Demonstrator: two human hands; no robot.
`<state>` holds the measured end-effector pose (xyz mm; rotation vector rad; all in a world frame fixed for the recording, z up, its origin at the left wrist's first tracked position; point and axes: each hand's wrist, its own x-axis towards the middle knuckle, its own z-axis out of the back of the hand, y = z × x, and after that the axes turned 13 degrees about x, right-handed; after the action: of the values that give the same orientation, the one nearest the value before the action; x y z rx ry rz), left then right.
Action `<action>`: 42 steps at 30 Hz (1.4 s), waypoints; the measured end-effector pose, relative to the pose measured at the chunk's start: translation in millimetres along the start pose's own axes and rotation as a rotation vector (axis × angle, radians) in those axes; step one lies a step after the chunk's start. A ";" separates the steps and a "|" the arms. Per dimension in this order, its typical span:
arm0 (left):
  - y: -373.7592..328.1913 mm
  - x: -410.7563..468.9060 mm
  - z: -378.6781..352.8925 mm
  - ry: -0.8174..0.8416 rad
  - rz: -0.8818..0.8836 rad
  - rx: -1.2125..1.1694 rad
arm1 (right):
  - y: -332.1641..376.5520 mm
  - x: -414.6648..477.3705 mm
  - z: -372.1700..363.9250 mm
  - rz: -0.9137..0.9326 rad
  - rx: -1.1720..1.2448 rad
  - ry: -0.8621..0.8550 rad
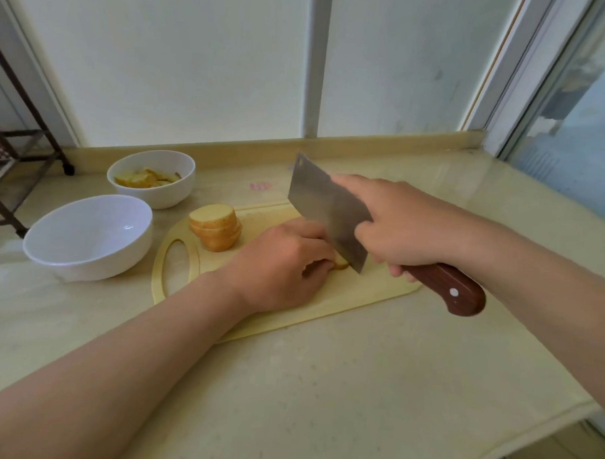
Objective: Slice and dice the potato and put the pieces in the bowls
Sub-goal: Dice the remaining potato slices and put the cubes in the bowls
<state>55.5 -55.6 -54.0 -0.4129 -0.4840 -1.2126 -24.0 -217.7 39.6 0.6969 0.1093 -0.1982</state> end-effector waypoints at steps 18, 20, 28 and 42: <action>2.1 -0.1 -2.5 0.002 0.011 0.028 | -4.9 -42.8 5.3 -0.032 -0.050 0.043; 1.9 -0.1 -2.2 0.011 0.011 0.026 | 2.5 -46.8 3.6 -0.061 -0.102 0.080; 1.5 -1.4 -0.3 0.020 0.009 0.020 | 17.1 13.2 -15.2 0.022 0.024 -0.046; 3.9 4.4 -0.3 0.163 0.279 0.010 | -61.9 -29.8 9.5 -0.115 0.496 -0.205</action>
<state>60.4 -58.0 -51.9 -0.3571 -0.2812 -0.9637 -66.2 -265.9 13.0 1.1605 -0.1011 -0.4129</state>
